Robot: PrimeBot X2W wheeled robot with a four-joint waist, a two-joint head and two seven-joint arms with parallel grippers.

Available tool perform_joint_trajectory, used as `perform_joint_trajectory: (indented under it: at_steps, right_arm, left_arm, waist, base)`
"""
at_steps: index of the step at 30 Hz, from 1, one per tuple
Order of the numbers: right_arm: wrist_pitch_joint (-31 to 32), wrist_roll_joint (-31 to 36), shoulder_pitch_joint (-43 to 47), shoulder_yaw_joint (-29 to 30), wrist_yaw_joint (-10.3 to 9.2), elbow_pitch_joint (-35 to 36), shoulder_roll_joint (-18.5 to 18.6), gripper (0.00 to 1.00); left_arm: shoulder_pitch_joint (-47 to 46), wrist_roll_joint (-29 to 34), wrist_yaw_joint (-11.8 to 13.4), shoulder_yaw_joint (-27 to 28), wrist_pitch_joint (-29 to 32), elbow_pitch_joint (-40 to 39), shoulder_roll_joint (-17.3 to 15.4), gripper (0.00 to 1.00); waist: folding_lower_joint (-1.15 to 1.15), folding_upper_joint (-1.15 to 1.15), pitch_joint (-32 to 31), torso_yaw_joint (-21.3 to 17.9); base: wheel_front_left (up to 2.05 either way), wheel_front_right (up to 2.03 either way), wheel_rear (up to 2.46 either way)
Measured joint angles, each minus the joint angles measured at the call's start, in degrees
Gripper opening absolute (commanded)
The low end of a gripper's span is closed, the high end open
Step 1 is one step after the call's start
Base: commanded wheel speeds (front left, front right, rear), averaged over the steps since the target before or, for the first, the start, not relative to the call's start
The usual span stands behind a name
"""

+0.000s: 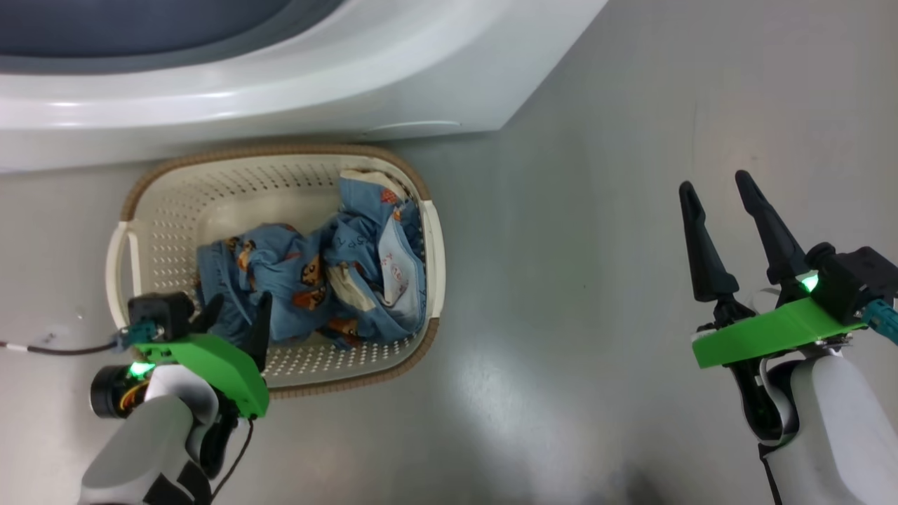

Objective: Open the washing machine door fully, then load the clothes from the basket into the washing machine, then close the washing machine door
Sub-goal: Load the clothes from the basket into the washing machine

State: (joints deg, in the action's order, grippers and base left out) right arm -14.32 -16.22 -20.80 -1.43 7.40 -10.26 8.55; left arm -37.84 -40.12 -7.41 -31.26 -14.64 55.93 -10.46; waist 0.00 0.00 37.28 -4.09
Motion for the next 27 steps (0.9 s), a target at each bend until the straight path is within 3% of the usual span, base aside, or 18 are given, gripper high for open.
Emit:
perform_joint_trajectory:
  at_steps: [11, 27]
  right_arm:
    - [0.0, 0.1, -3.0, -1.3, 0.0, 1.0, -0.5, 1.0]
    - [-0.3, 0.4, -5.0, -1.5, 0.0, 2.6, -1.4, 1.0]
  left_arm:
    - [-7.9, -6.5, 0.0, -9.3, 0.5, 5.3, -2.3, 1.0]
    - [-14.7, -15.9, 0.0, -16.8, 4.1, 8.3, -5.8, 1.0]
  waist:
    - [0.0, 0.0, 5.8, -1.4]
    - [0.0, 0.0, 11.2, -4.3]
  base:
    - [0.0, 0.0, 0.0]
    - [0.0, 0.0, 0.0]
